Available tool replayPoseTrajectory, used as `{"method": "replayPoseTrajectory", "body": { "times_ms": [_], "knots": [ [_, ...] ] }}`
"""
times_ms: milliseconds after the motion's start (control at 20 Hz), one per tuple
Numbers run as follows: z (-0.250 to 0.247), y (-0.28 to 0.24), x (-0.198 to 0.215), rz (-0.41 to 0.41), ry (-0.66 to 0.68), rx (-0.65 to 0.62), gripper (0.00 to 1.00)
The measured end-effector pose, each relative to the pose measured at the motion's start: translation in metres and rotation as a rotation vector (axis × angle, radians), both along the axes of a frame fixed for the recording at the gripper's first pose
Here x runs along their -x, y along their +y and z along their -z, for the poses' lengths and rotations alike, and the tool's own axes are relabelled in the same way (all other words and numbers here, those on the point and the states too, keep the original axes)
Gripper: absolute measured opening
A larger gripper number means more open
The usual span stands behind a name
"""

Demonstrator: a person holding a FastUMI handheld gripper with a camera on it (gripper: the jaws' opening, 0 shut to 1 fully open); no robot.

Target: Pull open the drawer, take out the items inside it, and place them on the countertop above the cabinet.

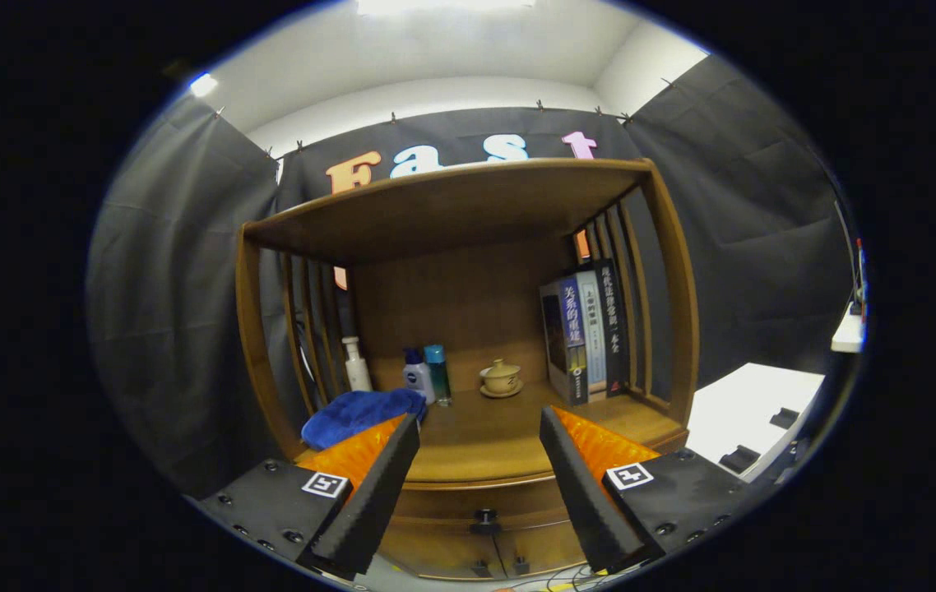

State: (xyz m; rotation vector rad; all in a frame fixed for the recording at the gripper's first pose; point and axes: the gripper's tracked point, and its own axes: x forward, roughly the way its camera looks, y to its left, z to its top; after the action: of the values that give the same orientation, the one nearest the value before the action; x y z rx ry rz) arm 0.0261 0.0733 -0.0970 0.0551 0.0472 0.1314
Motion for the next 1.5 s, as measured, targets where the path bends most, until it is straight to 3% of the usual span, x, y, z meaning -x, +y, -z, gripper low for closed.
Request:
{"method": "replayPoseTrajectory", "body": {
  "times_ms": [550,850,1100,1500],
  "knots": [
    [0.117,0.010,-0.030,-0.001,0.001,0.041,0.98],
    [0.187,-0.013,-0.046,0.057,0.096,0.141,0.98],
    [0.204,-0.021,-0.054,0.071,0.125,0.115,0.96],
    [0.218,-0.019,-0.053,0.062,0.172,0.070,0.55]
  ]
}}
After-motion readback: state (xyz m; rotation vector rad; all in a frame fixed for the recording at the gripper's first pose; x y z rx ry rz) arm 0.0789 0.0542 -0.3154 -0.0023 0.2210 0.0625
